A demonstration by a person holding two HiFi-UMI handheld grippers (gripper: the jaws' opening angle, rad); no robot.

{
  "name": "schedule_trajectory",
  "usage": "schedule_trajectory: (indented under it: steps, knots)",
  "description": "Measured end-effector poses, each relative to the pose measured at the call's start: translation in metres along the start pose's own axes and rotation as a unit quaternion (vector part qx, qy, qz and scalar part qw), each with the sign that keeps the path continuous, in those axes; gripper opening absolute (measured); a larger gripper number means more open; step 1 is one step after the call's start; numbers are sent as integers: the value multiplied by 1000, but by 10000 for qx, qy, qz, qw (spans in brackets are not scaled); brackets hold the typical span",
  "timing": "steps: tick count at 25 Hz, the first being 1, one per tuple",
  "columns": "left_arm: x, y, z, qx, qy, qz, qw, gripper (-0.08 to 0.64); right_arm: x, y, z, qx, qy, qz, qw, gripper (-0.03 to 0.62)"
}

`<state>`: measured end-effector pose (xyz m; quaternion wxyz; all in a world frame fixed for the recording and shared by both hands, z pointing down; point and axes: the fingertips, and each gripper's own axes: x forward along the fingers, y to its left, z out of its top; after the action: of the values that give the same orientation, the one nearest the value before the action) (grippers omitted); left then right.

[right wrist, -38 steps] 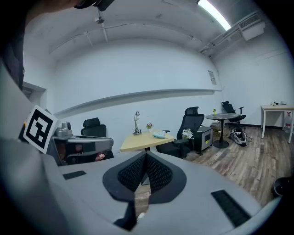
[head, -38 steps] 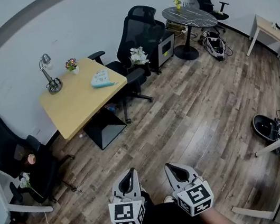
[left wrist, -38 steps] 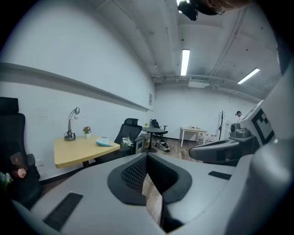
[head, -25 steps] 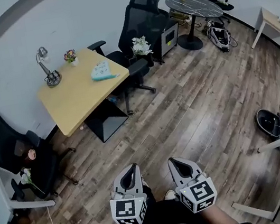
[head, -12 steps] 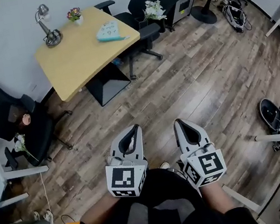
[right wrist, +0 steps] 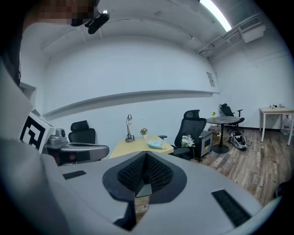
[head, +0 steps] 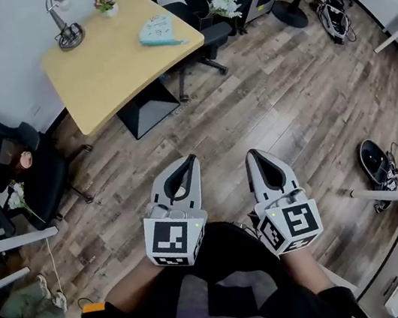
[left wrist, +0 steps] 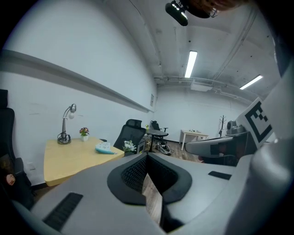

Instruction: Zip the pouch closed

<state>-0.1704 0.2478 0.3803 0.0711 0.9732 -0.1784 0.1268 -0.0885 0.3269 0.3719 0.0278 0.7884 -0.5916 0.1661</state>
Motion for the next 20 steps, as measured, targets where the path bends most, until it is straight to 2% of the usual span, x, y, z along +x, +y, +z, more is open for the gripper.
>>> schedule_trajectory:
  steps: [12, 20]
  knots:
    - [25, 54, 21, -51, -142, -231, 9996, 8, 60, 21, 23, -184, 68, -133, 9997, 15]
    - [34, 95, 25, -93, -158, -29, 9998, 8, 99, 36, 30, -289, 106, 11, 9995, 15]
